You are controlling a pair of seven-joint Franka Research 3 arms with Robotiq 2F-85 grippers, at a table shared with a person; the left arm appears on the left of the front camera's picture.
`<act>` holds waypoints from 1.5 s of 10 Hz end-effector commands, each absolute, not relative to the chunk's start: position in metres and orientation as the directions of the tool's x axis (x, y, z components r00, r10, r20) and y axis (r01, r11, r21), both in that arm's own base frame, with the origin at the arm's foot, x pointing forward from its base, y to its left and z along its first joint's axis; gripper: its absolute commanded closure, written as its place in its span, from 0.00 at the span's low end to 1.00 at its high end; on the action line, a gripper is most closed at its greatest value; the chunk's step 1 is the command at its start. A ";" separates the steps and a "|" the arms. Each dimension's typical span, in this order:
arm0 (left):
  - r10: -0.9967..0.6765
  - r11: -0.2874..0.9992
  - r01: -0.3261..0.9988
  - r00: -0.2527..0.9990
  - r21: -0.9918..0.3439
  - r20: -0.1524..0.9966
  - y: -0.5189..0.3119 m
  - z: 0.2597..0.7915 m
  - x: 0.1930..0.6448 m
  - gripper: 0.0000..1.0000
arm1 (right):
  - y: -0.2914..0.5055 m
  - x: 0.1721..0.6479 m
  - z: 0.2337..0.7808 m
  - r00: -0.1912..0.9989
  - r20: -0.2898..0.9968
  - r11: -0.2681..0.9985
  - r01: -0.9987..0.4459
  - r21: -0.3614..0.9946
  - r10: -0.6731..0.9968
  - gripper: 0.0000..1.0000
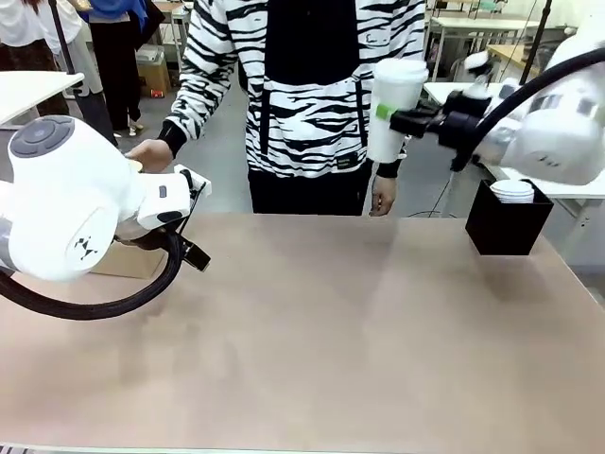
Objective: Pour a drink into a cup and package it in a carrier.
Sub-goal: When a person places the Paper Cup Lid on the 600 ml Paper Cup , lift the 600 ml Paper Cup, then position the Cup Carrier in the center of the table.
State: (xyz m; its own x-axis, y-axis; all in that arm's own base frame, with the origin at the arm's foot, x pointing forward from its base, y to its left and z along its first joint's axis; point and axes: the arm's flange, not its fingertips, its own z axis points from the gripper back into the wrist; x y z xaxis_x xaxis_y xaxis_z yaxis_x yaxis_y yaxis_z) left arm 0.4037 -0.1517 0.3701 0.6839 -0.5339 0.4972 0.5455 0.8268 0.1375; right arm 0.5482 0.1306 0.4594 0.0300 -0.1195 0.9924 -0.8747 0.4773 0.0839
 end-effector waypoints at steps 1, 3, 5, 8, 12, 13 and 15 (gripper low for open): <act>-0.533 0.827 0.546 0.684 0.136 0.498 -0.151 0.370 0.403 0.00 | 0.121 0.493 0.513 0.090 0.990 0.431 -0.893 0.128 -0.109 0.40; -0.533 0.827 0.546 0.684 0.136 0.498 -0.151 0.370 0.403 0.00 | 0.121 0.454 0.555 0.087 0.990 0.411 -0.903 0.124 -0.108 0.40; -0.533 0.827 0.546 0.684 0.136 0.498 -0.151 0.370 0.403 0.00 | 0.120 0.439 0.572 0.058 0.991 0.426 -0.899 0.104 -0.121 0.40; -0.533 0.827 0.546 0.684 0.136 0.498 -0.151 0.370 0.403 0.00 | 0.124 0.450 0.565 0.045 0.992 0.413 -0.906 0.089 -0.115 0.40; -0.533 0.827 0.546 0.684 0.136 0.498 -0.151 0.370 0.403 0.00 | 0.124 0.450 0.565 0.045 0.992 0.413 -0.906 0.089 -0.115 0.40; -0.533 0.827 0.546 0.684 0.136 0.498 -0.151 0.370 0.403 0.00 | 0.124 0.450 0.565 0.045 0.992 0.413 -0.906 0.089 -0.115 0.40; -0.533 0.827 0.546 0.684 0.136 0.498 -0.151 0.370 0.403 0.00 | 0.124 0.450 0.565 0.045 0.992 0.413 -0.906 0.089 -0.115 0.40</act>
